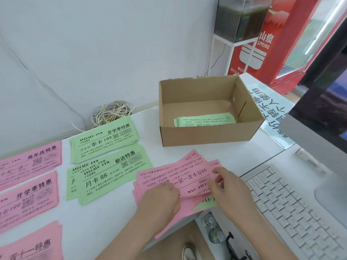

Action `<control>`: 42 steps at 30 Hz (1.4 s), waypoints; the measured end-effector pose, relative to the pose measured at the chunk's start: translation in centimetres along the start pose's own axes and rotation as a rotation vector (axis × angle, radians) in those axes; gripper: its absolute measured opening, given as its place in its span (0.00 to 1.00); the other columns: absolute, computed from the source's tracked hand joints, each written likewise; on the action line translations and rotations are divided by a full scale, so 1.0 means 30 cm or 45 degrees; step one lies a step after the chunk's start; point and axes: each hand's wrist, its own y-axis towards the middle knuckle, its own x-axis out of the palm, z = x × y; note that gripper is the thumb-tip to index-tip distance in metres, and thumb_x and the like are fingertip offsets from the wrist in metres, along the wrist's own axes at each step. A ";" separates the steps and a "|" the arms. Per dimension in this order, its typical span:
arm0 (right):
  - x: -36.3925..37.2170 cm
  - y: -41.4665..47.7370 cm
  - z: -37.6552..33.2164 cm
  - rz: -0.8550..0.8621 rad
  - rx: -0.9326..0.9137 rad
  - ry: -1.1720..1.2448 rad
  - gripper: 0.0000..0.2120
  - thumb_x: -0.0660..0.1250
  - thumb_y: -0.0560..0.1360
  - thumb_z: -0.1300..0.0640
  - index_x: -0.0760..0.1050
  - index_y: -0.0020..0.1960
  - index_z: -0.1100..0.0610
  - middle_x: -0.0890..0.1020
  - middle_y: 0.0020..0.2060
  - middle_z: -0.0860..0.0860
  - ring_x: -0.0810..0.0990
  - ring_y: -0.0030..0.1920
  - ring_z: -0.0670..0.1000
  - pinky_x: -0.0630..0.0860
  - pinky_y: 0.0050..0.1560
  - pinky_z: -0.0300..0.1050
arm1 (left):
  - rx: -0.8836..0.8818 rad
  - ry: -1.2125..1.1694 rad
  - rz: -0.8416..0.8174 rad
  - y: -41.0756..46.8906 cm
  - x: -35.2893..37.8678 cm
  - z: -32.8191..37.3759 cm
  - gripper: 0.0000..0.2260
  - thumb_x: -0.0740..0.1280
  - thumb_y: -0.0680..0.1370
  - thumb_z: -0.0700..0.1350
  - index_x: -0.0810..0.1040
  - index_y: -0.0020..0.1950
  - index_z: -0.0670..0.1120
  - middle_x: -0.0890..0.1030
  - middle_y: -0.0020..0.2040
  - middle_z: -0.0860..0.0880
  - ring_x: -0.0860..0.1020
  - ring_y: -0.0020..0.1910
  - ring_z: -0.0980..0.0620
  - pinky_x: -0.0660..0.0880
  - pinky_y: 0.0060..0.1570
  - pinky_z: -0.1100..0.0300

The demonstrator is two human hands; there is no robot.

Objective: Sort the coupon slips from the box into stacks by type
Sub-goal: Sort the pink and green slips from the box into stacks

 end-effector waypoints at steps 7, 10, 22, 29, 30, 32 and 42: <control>0.026 -0.017 -0.009 -0.182 -0.032 -0.243 0.29 0.60 0.77 0.45 0.56 0.74 0.49 0.69 0.65 0.51 0.67 0.61 0.53 0.68 0.60 0.43 | -0.069 -0.093 -0.045 -0.020 -0.004 0.001 0.18 0.53 0.79 0.58 0.68 0.65 0.53 0.66 0.71 0.51 0.67 0.67 0.49 0.69 0.59 0.56; 0.036 0.003 -0.019 -0.221 0.014 -0.122 0.32 0.66 0.74 0.50 0.57 0.75 0.49 0.70 0.63 0.51 0.70 0.60 0.53 0.70 0.59 0.44 | -0.139 -0.021 -0.149 -0.005 -0.025 0.000 0.27 0.61 0.77 0.59 0.59 0.73 0.51 0.55 0.76 0.48 0.58 0.72 0.47 0.65 0.67 0.52; -0.015 0.047 -0.004 0.043 0.295 0.624 0.16 0.65 0.76 0.58 0.75 0.63 0.50 0.80 0.41 0.43 0.78 0.43 0.42 0.74 0.40 0.40 | -0.031 -0.047 0.066 -0.013 0.016 0.031 0.09 0.74 0.67 0.45 0.73 0.36 0.50 0.77 0.32 0.53 0.77 0.28 0.50 0.68 0.25 0.62; -0.043 -0.027 -0.055 -0.318 0.503 1.032 0.20 0.65 0.77 0.44 0.71 0.65 0.51 0.84 0.45 0.48 0.83 0.46 0.47 0.81 0.48 0.47 | -0.467 -0.760 0.433 -0.009 -0.030 0.084 0.08 0.66 0.76 0.50 0.80 0.38 0.52 0.81 0.36 0.58 0.79 0.39 0.59 0.72 0.44 0.63; -0.038 -0.031 -0.067 -0.385 0.512 1.092 0.18 0.65 0.77 0.45 0.74 0.63 0.51 0.85 0.44 0.50 0.84 0.45 0.48 0.82 0.48 0.48 | -0.497 -0.850 0.392 -0.007 -0.026 0.102 0.08 0.67 0.76 0.51 0.79 0.37 0.53 0.81 0.35 0.58 0.79 0.39 0.60 0.72 0.44 0.63; -0.005 -0.025 -0.077 -0.402 0.386 0.919 0.10 0.66 0.77 0.49 0.77 0.57 0.49 0.86 0.41 0.48 0.85 0.42 0.48 0.82 0.47 0.50 | -0.466 -0.958 0.322 -0.004 -0.010 0.135 0.08 0.67 0.76 0.51 0.80 0.38 0.54 0.81 0.34 0.58 0.79 0.36 0.60 0.74 0.41 0.64; -0.049 0.059 -0.039 -0.256 0.049 0.076 0.09 0.59 0.76 0.60 0.77 0.43 0.53 0.82 0.35 0.48 0.81 0.36 0.52 0.77 0.34 0.48 | -0.344 -0.772 0.391 -0.021 -0.081 0.053 0.30 0.68 0.75 0.51 0.58 0.72 0.64 0.52 0.72 0.67 0.53 0.71 0.64 0.48 0.73 0.62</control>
